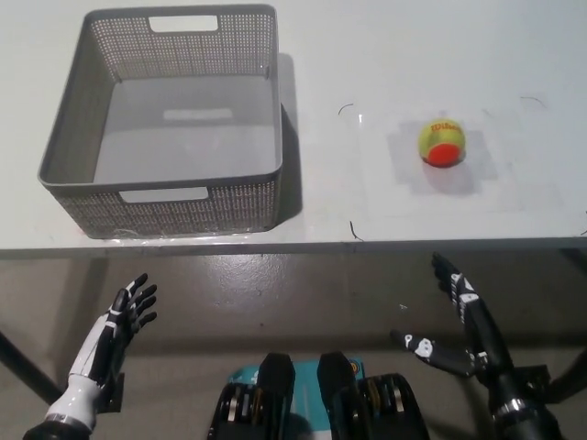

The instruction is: Use the right hand to pick up a tennis ball and put it into a container on the left side

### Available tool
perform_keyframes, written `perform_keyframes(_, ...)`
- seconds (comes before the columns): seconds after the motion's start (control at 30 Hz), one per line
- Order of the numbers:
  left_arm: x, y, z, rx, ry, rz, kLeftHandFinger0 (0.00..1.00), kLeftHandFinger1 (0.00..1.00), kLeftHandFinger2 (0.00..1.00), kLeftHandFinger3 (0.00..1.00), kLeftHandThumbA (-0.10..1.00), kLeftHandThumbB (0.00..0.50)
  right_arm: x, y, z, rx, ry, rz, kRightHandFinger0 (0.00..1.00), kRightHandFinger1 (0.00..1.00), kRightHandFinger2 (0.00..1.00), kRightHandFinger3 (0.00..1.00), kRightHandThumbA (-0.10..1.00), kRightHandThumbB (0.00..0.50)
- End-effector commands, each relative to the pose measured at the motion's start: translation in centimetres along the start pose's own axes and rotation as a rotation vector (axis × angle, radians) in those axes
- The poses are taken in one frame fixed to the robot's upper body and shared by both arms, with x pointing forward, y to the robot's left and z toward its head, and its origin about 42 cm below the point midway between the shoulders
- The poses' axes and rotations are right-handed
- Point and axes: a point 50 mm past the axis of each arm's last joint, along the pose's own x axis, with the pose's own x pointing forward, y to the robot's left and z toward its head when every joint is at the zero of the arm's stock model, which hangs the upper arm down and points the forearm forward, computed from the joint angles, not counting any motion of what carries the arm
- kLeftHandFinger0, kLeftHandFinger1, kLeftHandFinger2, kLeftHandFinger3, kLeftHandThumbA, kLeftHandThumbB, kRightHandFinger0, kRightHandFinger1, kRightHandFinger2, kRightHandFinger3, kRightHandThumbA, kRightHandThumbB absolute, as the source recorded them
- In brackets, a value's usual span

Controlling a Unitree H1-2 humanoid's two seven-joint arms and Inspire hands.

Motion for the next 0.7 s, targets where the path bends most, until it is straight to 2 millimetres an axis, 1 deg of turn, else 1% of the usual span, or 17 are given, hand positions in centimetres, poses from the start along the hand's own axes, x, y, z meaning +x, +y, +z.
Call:
perform_keyframes(0.0, 0.0, 0.2, 1.7, 0.006, -0.097, -0.023, 1.00, 1.00, 1.00, 1.00, 1.00, 0.180, -1.5, -0.3, 1.4, -0.068, -0.064, -0.090, 1.00, 1.00, 1.00, 1.00, 1.00, 0.221)
perform_keyframes(0.03, -0.2, 0.1, 1.7, 0.004, -0.102, -0.025, 1.00, 1.00, 1.00, 1.00, 1.00, 0.184, -2.2, -0.3, 1.7, -0.085, -0.072, -0.116, 1.00, 1.00, 1.00, 1.00, 1.00, 0.234)
perform_keyframes(0.07, -0.6, 0.2, 1.7, 0.007, -0.102, -0.026, 1.00, 1.00, 1.00, 1.00, 1.00, 0.180, -3.0, -0.1, 2.2, -0.079, -0.103, -0.169, 1.00, 1.00, 1.00, 1.00, 1.00, 0.224)
perform_keyframes(0.1, -0.6, 0.1, 1.7, 0.007, -0.103, -0.027, 1.00, 1.00, 1.00, 1.00, 1.00, 0.180, -3.3, -0.1, 2.4, -0.078, -0.119, -0.200, 1.00, 1.00, 1.00, 1.00, 1.00, 0.228)
perform_keyframes(0.13, -0.7, 0.1, 1.7, 0.006, -0.105, -0.031, 1.00, 1.00, 1.00, 1.00, 1.00, 0.181, -3.6, 0.0, 2.7, -0.077, -0.146, -0.243, 1.00, 1.00, 1.00, 1.00, 1.00, 0.218)
perform_keyframes(0.17, -0.9, 0.0, 1.7, -0.004, -0.112, -0.035, 1.00, 1.00, 1.00, 1.00, 1.00, 0.169, -3.9, 0.0, 3.3, -0.085, -0.194, -0.301, 0.99, 1.00, 1.00, 1.00, 1.00, 0.219)
perform_keyframes(0.2, -1.0, -0.2, 1.7, -0.005, -0.123, -0.038, 1.00, 1.00, 1.00, 1.00, 1.00, 0.169, -4.3, -0.1, 3.8, -0.082, -0.234, -0.349, 0.99, 1.00, 1.00, 1.00, 1.00, 0.188)
perform_keyframes(0.27, -1.2, -0.6, 1.7, -0.012, -0.128, -0.040, 1.00, 1.00, 1.00, 1.00, 1.00, 0.171, -4.4, -0.2, 4.7, -0.098, -0.273, -0.392, 0.98, 1.00, 1.00, 1.00, 1.00, 0.152)
perform_keyframes(0.3, -1.4, -0.9, 1.7, -0.019, -0.135, -0.039, 1.00, 1.00, 1.00, 1.00, 1.00, 0.166, -4.2, -0.5, 5.6, -0.118, -0.312, -0.421, 0.98, 1.00, 1.00, 1.00, 1.00, 0.146)
perform_keyframes(0.33, -1.4, -1.0, 1.6, -0.019, -0.136, -0.039, 1.00, 1.00, 1.00, 1.00, 1.00, 0.167, -4.2, -0.5, 5.8, -0.119, -0.318, -0.425, 0.98, 1.00, 1.00, 1.00, 1.00, 0.145)
perform_keyframes(0.37, -1.7, -1.4, 1.5, -0.025, -0.138, -0.043, 1.00, 1.00, 1.00, 1.00, 1.00, 0.166, -3.9, -0.9, 6.9, -0.133, -0.361, -0.431, 1.00, 1.00, 1.00, 1.00, 1.00, 0.139)
perform_keyframes(0.43, -2.1, -1.9, 1.4, -0.030, -0.134, -0.048, 1.00, 1.00, 1.00, 1.00, 1.00, 0.172, -3.7, -1.2, 7.9, -0.131, -0.397, -0.436, 1.00, 1.00, 1.00, 1.00, 1.00, 0.137)
perform_keyframes(0.5, -2.5, -2.5, 1.3, -0.023, -0.138, -0.057, 1.00, 1.00, 1.00, 1.00, 1.00, 0.175, -3.2, -1.7, 9.4, -0.138, -0.446, -0.437, 1.00, 1.00, 1.00, 1.00, 1.00, 0.148)
perform_keyframes(0.53, -3.3, -2.9, 0.9, -0.026, -0.131, -0.062, 1.00, 1.00, 1.00, 1.00, 1.00, 0.182, -3.2, -2.0, 10.3, -0.157, -0.465, -0.428, 1.00, 1.00, 1.00, 1.00, 1.00, 0.153)
perform_keyframes(0.6, -3.7, -3.4, 0.7, -0.051, -0.125, -0.068, 1.00, 1.00, 1.00, 1.00, 1.00, 0.187, -2.1, -2.8, 12.2, -0.202, -0.502, -0.430, 1.00, 1.00, 1.00, 1.00, 1.00, 0.174)
perform_keyframes(0.63, -3.8, -3.6, 0.6, -0.053, -0.127, -0.067, 1.00, 1.00, 1.00, 1.00, 1.00, 0.184, -1.7, -3.1, 12.8, -0.214, -0.506, -0.428, 1.00, 1.00, 1.00, 1.00, 1.00, 0.196)
perform_keyframes(0.67, -3.9, -3.8, 0.5, -0.055, -0.131, -0.058, 1.00, 1.00, 1.00, 1.00, 1.00, 0.185, -0.5, -3.9, 14.0, -0.234, -0.519, -0.425, 1.00, 1.00, 1.00, 1.00, 1.00, 0.217)
